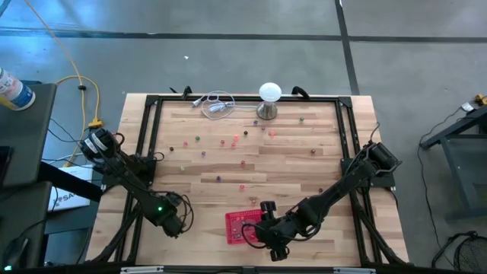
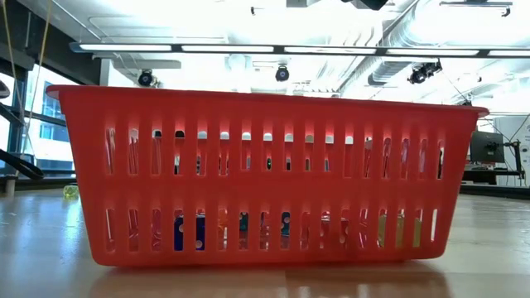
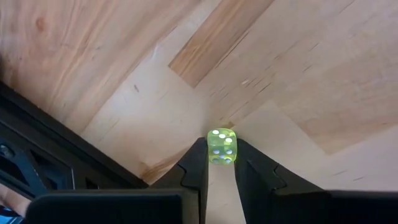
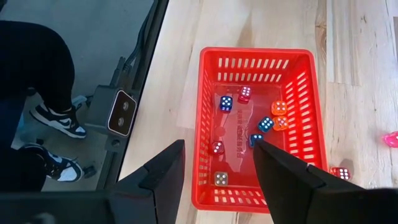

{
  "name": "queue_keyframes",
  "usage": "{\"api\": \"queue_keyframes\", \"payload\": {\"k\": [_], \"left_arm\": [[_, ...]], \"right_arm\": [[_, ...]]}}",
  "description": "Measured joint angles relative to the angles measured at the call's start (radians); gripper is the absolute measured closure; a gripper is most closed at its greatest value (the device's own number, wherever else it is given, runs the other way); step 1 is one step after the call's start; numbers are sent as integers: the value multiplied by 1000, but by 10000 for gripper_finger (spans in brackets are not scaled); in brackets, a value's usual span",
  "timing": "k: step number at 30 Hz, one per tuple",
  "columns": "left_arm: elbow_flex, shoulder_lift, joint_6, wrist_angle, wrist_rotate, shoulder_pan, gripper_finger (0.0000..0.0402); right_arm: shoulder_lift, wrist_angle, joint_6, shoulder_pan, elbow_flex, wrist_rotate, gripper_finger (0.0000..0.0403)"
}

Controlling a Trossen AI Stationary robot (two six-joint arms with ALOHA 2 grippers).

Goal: Pick & Place Dice
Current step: Put the yellow dice into the red bin

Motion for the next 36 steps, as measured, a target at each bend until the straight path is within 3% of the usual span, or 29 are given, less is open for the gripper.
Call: {"api": "queue_keyframes", "payload": {"k": [8,13,16,20,26,36], "left_arm": [[17,-111,-15,14,-72,3,349],[50,-224,39,57,-258,1,349],[51,-265,194,207,-417,2,349],[51,-261,509,542,-550,8,349],[54,-164,834,1011,-541,65,348],[98,105,980,1272,-384,202,348]], "right_arm": [[0,134,-103,20,-1,-21,222],[0,147,-153,30,-1,-20,222],[0,146,-155,26,-1,-14,222],[0,148,-157,24,-1,1,222],[0,159,-157,24,-1,3,222],[0,187,-164,23,0,15,222]]}}
